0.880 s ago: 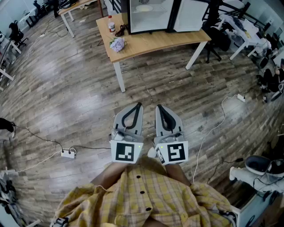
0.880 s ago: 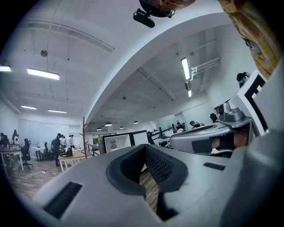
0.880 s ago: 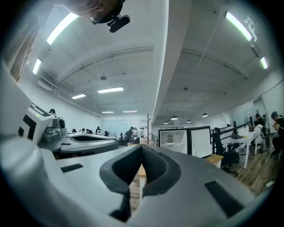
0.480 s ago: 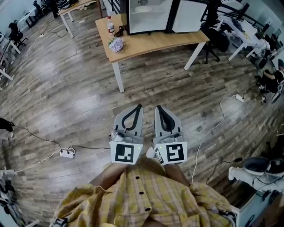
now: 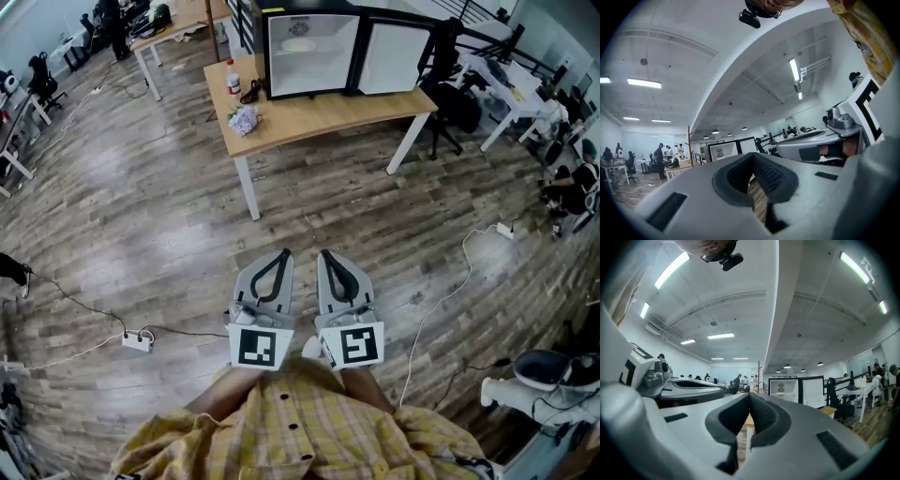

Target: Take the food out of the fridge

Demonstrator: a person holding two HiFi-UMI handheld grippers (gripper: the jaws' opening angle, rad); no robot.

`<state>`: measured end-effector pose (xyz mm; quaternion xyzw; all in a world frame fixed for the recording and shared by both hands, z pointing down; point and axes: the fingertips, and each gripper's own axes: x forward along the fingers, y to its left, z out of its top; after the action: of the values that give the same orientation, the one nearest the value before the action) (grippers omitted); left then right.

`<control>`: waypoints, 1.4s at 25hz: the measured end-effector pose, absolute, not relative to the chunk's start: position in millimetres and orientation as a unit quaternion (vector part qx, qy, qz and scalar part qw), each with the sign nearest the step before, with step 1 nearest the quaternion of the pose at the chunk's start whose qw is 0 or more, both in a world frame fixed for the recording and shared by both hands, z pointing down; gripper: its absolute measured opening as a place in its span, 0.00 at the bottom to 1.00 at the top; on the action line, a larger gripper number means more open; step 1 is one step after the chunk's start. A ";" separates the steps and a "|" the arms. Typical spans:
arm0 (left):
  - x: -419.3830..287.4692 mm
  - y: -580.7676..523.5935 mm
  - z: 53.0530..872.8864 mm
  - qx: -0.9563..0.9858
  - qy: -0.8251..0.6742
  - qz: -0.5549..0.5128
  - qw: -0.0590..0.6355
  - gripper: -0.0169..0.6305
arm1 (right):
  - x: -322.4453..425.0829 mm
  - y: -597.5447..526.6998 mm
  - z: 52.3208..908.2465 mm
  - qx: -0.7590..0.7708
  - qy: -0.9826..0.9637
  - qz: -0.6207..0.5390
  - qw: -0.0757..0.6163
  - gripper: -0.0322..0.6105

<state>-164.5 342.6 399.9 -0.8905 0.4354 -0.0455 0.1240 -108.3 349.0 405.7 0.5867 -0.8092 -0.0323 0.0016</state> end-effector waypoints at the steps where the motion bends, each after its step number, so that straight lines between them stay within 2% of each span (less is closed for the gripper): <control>1: -160.0 343.8 401.4 -0.889 0.437 -0.050 0.126 0.04 | -102.8 349.7 406.5 0.587 -0.809 -0.034 0.001 0.06; 10: -126.1 365.2 422.3 -0.875 0.465 -0.064 0.117 0.04 | -55.4 362.9 413.8 0.572 -0.819 -0.025 -0.034 0.06; 21: -98.0 355.7 435.2 -0.874 0.467 -0.085 0.107 0.04 | -35.3 352.8 434.1 0.558 -0.829 0.010 -0.030 0.06; 35: -58.7 211.8 441.0 -0.882 0.458 -0.054 0.101 0.04 | 0.7 217.6 444.1 0.566 -0.824 0.003 -0.001 0.06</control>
<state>-58.7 211.8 441.0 -0.8815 0.4580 -0.0539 0.1013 0.7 217.6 444.1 0.5663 -0.8242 0.0029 -0.0014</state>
